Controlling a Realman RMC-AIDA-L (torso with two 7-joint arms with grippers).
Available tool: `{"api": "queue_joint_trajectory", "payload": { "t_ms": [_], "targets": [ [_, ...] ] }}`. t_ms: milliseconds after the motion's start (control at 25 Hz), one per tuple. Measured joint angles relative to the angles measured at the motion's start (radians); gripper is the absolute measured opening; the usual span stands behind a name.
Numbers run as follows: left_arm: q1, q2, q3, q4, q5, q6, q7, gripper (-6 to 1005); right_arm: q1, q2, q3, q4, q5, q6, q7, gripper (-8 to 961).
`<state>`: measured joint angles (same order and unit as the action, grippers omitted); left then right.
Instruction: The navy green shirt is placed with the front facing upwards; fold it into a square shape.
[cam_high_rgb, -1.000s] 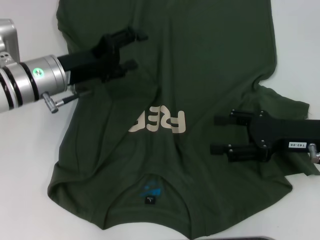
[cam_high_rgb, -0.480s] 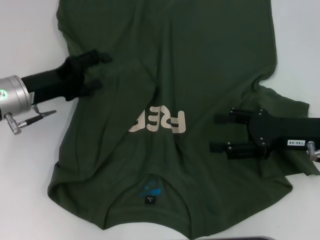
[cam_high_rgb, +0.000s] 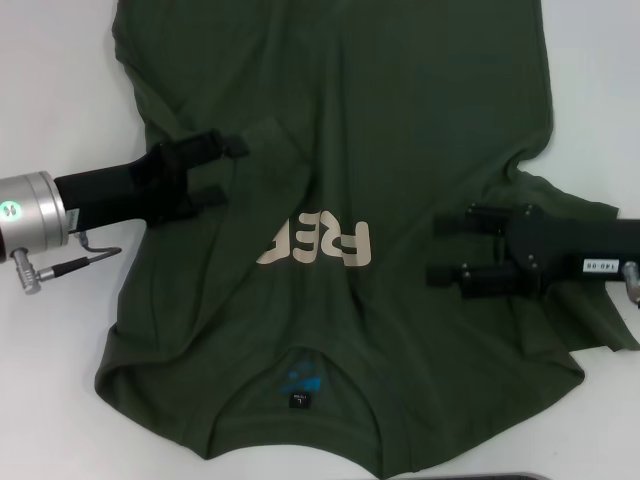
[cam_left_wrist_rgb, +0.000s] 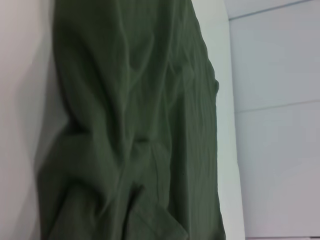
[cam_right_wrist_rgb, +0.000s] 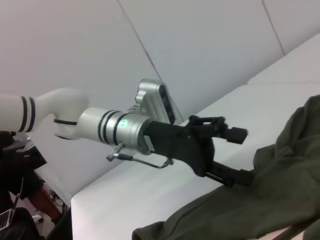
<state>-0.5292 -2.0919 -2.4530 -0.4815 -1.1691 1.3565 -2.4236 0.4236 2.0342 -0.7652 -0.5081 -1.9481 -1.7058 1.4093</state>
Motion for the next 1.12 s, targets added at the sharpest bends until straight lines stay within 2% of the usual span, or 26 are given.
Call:
{"api": "queue_joint_trajectory", "payload": {
  "t_ms": [200,520,920,1120],
  "targets": [
    [0.018,-0.004,0.025,-0.046,0.034,0.006,0.001,903,0.011,0.007,0.002,-0.046,0.003,-0.002,0.058,915],
    [0.041,0.001,0.028,-0.072,0.097,0.027,0.001,903,0.032,0.0,-0.005,-0.049,0.0,-0.003,0.135,915],
    [0.054,-0.018,0.067,-0.093,0.109,0.044,-0.005,902,0.028,-0.002,-0.005,-0.049,0.0,-0.003,0.137,915],
    [0.058,-0.017,0.068,-0.093,0.11,0.044,-0.011,902,0.027,-0.005,-0.002,-0.049,0.0,-0.003,0.137,915]
  ]
}}
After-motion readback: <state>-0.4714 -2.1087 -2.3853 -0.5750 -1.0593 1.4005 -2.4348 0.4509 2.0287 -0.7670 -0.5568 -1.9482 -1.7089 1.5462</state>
